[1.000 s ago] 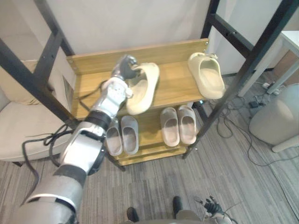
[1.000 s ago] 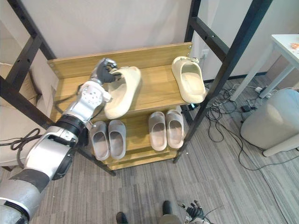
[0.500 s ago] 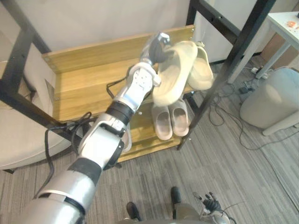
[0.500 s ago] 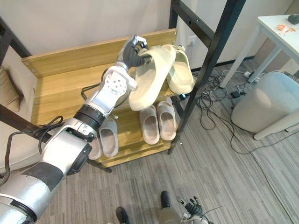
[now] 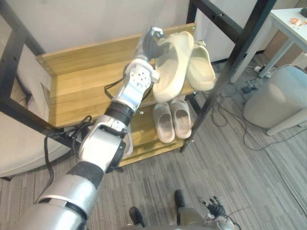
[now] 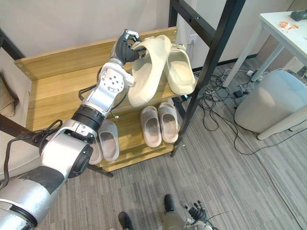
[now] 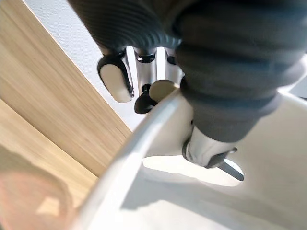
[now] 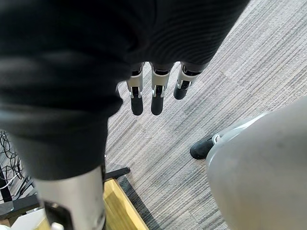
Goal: Organize the slippers on the shoe rack
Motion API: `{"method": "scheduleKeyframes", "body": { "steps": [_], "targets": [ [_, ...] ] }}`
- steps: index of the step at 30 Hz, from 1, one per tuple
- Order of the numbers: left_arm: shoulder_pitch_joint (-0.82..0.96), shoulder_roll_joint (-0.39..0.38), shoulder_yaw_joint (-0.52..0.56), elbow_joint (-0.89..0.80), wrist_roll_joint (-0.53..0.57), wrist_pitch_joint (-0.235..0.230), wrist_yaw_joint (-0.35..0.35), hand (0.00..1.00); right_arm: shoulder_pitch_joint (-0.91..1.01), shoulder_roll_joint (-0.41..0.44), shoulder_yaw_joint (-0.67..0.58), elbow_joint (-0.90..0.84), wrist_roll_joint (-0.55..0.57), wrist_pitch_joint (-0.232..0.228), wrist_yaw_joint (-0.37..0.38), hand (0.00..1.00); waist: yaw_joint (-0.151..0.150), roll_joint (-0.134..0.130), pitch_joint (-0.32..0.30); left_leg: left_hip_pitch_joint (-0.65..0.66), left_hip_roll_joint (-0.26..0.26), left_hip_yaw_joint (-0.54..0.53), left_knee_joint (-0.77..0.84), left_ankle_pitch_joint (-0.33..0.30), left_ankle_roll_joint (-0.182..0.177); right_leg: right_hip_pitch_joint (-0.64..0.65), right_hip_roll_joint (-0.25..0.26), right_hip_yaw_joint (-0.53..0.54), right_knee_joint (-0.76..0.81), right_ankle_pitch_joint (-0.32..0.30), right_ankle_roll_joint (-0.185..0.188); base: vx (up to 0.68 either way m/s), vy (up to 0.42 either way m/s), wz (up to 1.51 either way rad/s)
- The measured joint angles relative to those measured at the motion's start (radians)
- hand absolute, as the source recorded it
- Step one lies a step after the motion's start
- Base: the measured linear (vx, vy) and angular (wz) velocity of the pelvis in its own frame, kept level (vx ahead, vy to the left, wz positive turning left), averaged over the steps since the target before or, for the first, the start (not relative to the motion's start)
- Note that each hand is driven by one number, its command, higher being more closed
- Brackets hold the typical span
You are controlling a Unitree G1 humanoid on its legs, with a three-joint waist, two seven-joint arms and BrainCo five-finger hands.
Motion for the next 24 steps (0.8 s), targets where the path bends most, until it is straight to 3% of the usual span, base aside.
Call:
{"method": "scheduleKeyframes", "body": {
  "steps": [1, 2, 13, 24],
  "targets": [
    [0.0, 0.002, 0.014, 0.0, 0.002, 0.003, 0.001, 1.0, 0.0, 0.0, 0.002, 0.0, 0.0, 0.0, 0.0, 0.0, 0.0, 0.0, 0.0, -0.002, 0.0, -0.001, 0.0, 0.0, 0.0, 0.0, 0.0, -0.002, -0.001, 0.0, 0.0, -0.01, 0.001, 0.03],
    [0.0, 0.002, 0.017, 0.0, 0.002, 0.003, 0.001, 0.0, 0.0, 0.0, 0.003, 0.0, 0.0, 0.0, 0.0, 0.0, 0.0, 0.0, 0.0, -0.003, 0.0, -0.002, 0.0, 0.0, 0.0, 0.0, 0.0, -0.003, -0.001, 0.0, 0.0, -0.01, 0.003, 0.07],
    [0.0, 0.019, 0.033, 0.026, 0.02, 0.032, 0.01, 0.0, -0.005, -0.018, 0.077, 0.0, 0.002, -0.003, 0.0, 0.0, -0.002, -0.024, -0.04, -0.061, 0.0, -0.017, 0.005, 0.009, 0.002, -0.048, -0.001, -0.008, -0.014, 0.013, -0.002, 0.0, 0.001, 0.02],
    [0.0, 0.016, 0.05, 0.026, 0.009, 0.034, 0.026, 0.0, -0.032, -0.017, 0.11, 0.0, 0.019, -0.003, 0.0, 0.0, -0.004, -0.027, -0.042, -0.066, 0.0, -0.03, 0.0, 0.017, 0.004, -0.05, -0.001, -0.016, -0.015, 0.021, -0.005, -0.01, 0.002, 0.0]
  ]
}}
